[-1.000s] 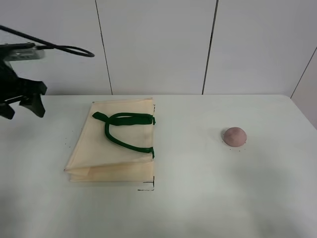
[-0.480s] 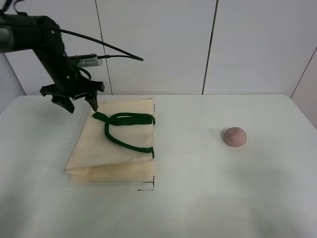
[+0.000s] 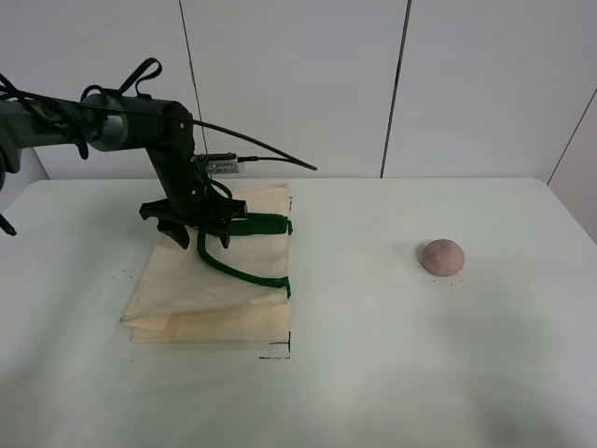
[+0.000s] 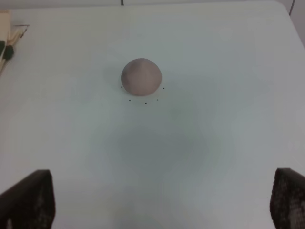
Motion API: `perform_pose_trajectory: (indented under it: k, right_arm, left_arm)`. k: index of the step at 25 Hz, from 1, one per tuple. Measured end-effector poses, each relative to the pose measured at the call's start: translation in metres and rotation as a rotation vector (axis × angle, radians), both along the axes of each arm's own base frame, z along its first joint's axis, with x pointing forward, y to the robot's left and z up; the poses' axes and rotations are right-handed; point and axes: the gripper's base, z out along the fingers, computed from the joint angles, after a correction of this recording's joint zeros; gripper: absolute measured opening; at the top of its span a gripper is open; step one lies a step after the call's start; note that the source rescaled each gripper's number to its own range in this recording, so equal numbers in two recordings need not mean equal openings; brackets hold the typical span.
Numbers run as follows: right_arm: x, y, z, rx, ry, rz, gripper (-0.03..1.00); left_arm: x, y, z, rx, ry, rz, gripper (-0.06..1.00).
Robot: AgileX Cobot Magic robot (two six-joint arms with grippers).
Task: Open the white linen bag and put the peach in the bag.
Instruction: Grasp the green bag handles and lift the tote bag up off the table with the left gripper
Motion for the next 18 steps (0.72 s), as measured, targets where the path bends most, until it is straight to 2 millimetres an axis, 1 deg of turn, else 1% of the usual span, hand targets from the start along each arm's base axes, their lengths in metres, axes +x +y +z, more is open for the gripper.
perform_pose_trajectory:
  k: [2, 8, 12, 14, 16, 18]
  right_arm:
    - [0.000, 0.000, 0.000, 0.000, 0.000, 0.000, 1.00]
    - [0.000, 0.000, 0.000, 0.000, 0.000, 0.000, 1.00]
    - [0.000, 0.000, 0.000, 0.000, 0.000, 0.000, 1.00]
    - [0.000, 0.000, 0.000, 0.000, 0.000, 0.000, 1.00]
    - [0.000, 0.000, 0.000, 0.000, 0.000, 0.000, 1.00]
    - [0.000, 0.000, 0.000, 0.000, 0.000, 0.000, 1.00]
  left_arm:
    - [0.003, 0.001, -0.008, 0.005, -0.004, 0.000, 0.98]
    - [0.009, 0.009, -0.023, 0.000, -0.003, 0.024, 0.98]
    - [0.011, 0.010, -0.038, 0.001, 0.011, 0.032, 0.98]
    - [0.011, 0.010, -0.040, -0.001, 0.013, 0.034, 0.97]
    - [0.011, 0.010, -0.041, -0.006, 0.017, 0.038, 0.93]
    - [0.011, 0.009, -0.043, -0.015, 0.024, 0.045, 0.83]
